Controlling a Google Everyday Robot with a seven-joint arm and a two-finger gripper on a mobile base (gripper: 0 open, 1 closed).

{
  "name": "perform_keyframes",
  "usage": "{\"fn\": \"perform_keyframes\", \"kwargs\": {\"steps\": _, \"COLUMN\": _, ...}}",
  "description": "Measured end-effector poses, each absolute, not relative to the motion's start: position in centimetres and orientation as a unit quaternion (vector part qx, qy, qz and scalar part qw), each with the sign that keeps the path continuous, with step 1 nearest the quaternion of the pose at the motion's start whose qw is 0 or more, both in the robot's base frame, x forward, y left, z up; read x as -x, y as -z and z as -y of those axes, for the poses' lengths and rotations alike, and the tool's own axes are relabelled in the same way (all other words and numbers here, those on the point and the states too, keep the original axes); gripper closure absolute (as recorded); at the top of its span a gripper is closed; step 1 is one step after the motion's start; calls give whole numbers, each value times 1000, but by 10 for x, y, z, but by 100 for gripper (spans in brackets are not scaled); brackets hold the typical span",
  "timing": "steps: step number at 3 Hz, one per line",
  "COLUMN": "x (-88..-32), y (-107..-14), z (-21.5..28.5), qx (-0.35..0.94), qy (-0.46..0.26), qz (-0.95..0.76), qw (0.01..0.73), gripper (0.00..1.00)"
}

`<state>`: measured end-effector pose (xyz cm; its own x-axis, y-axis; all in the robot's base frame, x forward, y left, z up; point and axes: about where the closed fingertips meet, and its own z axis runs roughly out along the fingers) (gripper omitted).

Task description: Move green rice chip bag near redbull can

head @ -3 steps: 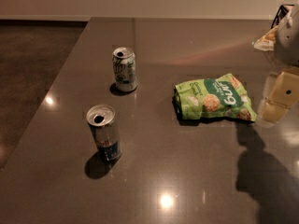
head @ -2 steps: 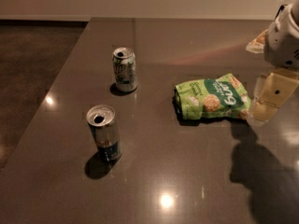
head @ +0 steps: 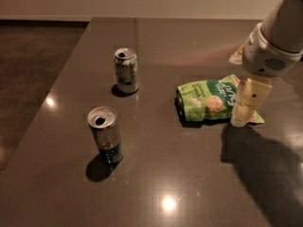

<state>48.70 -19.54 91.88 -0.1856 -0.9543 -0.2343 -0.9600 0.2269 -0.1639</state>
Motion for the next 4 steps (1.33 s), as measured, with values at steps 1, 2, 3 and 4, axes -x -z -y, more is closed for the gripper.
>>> {"fn": "perform_keyframes", "kwargs": {"steps": 1, "x": -502, "y": -898, "z": 190, "qx": 629, "qy": -17, "qz": -765, "qw": 135, "gripper": 0}}
{"fn": "perform_keyframes", "kwargs": {"steps": 2, "x": -513, "y": -883, "z": 187, "qx": 636, "qy": -15, "qz": -761, "qw": 127, "gripper": 0}}
{"fn": "perform_keyframes", "kwargs": {"steps": 3, "x": -520, "y": -874, "z": 186, "qx": 638, "qy": -16, "qz": -760, "qw": 122, "gripper": 0}}
{"fn": "perform_keyframes", "kwargs": {"steps": 4, "x": -523, "y": -867, "z": 183, "qx": 640, "qy": -22, "qz": -759, "qw": 117, "gripper": 15}}
